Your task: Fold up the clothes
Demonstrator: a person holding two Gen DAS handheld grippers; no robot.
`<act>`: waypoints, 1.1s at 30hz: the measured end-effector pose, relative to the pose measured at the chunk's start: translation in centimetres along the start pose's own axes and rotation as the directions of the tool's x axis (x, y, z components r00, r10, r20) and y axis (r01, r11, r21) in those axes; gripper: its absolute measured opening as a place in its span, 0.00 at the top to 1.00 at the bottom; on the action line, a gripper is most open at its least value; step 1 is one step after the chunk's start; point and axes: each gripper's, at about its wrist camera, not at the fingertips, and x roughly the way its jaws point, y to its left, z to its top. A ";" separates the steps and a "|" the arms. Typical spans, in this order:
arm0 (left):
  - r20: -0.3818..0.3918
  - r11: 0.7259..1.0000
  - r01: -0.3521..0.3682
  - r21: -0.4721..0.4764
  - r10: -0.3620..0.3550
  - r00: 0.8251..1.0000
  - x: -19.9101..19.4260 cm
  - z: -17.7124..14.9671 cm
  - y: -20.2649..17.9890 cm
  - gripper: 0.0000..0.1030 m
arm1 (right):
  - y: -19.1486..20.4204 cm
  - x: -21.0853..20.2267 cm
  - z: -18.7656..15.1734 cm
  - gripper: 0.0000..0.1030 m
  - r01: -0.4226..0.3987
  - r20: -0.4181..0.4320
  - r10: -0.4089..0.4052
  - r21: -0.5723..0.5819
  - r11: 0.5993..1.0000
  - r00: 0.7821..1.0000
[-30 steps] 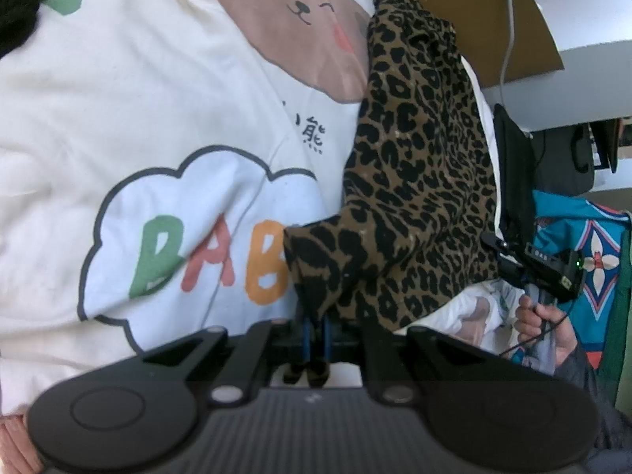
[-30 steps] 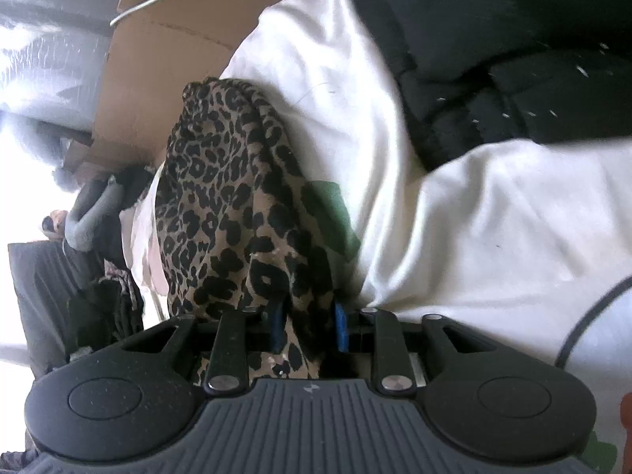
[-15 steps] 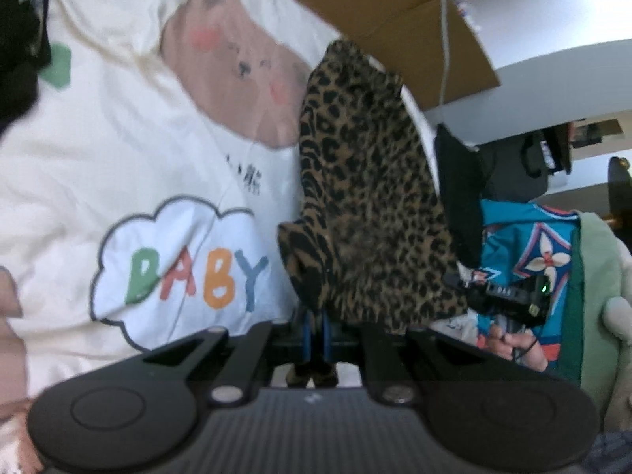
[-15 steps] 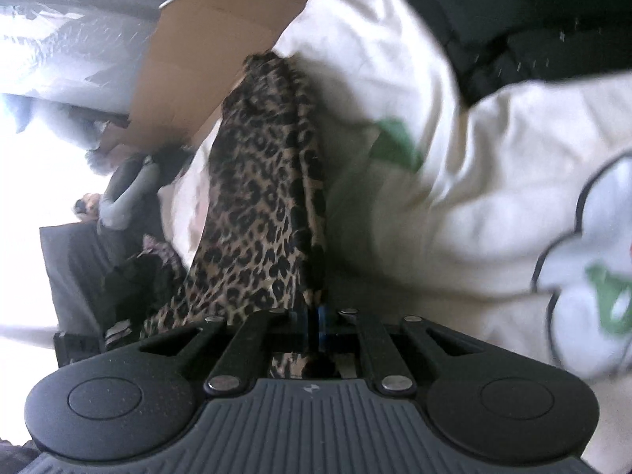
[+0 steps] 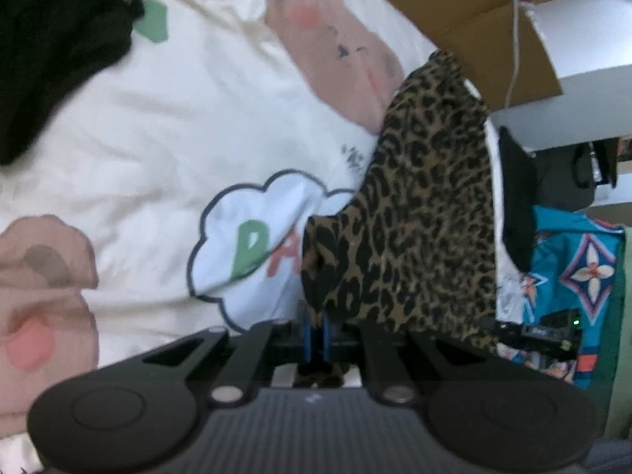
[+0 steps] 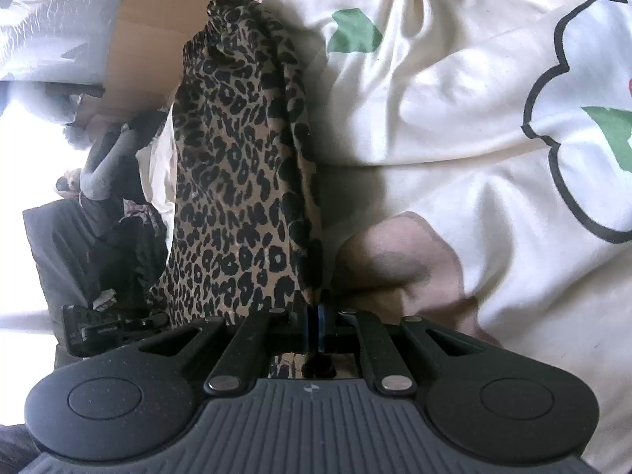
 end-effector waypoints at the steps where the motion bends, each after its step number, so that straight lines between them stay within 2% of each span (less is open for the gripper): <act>1: -0.006 1.000 -0.005 -0.002 0.005 1.000 0.3 0.0 0.2 0.94 | 0.0 0.0 0.0 0.96 0.005 -0.001 -0.005 -0.006 1.000 1.000; 4: -0.025 1.000 -0.020 -0.006 0.019 1.000 1.2 0.0 0.9 0.94 | -0.3 0.1 -0.1 0.92 0.011 -0.004 -0.011 -0.005 1.000 1.000; 6: -0.037 1.000 -0.029 -0.009 0.029 0.999 1.8 -0.1 1.3 0.94 | -0.4 0.3 -0.2 0.85 0.003 -0.012 -0.003 -0.002 1.000 1.000; 9: -0.047 0.999 -0.033 -0.009 0.033 0.998 2.5 -0.1 1.8 0.92 | -0.5 0.6 -0.3 0.68 -0.034 -0.016 0.034 0.006 0.999 0.999; 10: -0.048 0.999 -0.031 -0.008 0.031 0.998 2.6 -0.1 1.9 0.85 | -0.4 0.8 -0.4 0.58 -0.047 -0.018 0.047 0.007 0.999 0.999; 11: -0.049 1.000 -0.030 -0.007 0.029 0.998 2.8 -0.1 2.0 0.82 | -0.3 1.0 -0.3 0.55 -0.058 -0.020 0.058 0.006 0.998 0.998; 16: -0.054 1.000 -0.021 -0.001 0.021 0.998 3.6 0.0 2.6 0.79 | -0.1 1.8 -0.2 0.58 -0.075 -0.027 0.075 -0.008 0.997 0.997; 17: -0.055 1.000 -0.019 0.000 0.019 0.998 3.8 0.0 2.7 0.79 | -0.1 1.9 -0.2 0.69 -0.077 -0.030 0.077 -0.011 0.997 0.997; 18: -0.053 1.000 -0.014 -0.002 0.014 0.999 3.9 -0.1 2.8 0.79 | 0.1 2.0 -0.2 0.75 -0.077 -0.033 0.076 -0.018 0.997 0.997; 19: -0.049 1.000 -0.007 -0.006 0.007 0.999 4.0 -0.1 2.9 0.79 | 0.1 2.0 -0.3 0.89 -0.071 -0.036 0.070 -0.026 0.997 0.997; 20: -0.046 1.000 -0.001 -0.010 0.000 0.999 4.0 -0.2 3.0 0.81 | 0.2 2.1 -0.3 0.94 -0.067 -0.038 0.066 -0.030 0.997 0.997; 21: -0.047 1.000 0.003 -0.005 -0.003 0.999 4.0 -0.2 3.0 0.82 | 0.2 2.0 -0.4 0.94 -0.070 -0.036 0.069 -0.031 0.997 0.997; 24: -0.060 1.000 0.013 0.010 -0.012 0.998 4.0 -0.2 2.8 0.93 | 0.5 1.6 -0.7 0.95 -0.082 -0.022 0.082 -0.036 0.996 0.996; 29: -0.055 0.998 0.055 0.042 -0.052 0.997 1.4 -0.8 1.6 0.94 | 1.9 0.1 -1.1 0.95 -0.119 -0.019 0.118 -0.082 0.989 0.993; 33: -0.051 0.995 0.087 0.049 -0.085 0.995 -1.0 -2.1 0.9 0.94 | 2.8 -0.8 -2.0 0.95 -0.142 -0.059 0.136 -0.114 0.983 0.989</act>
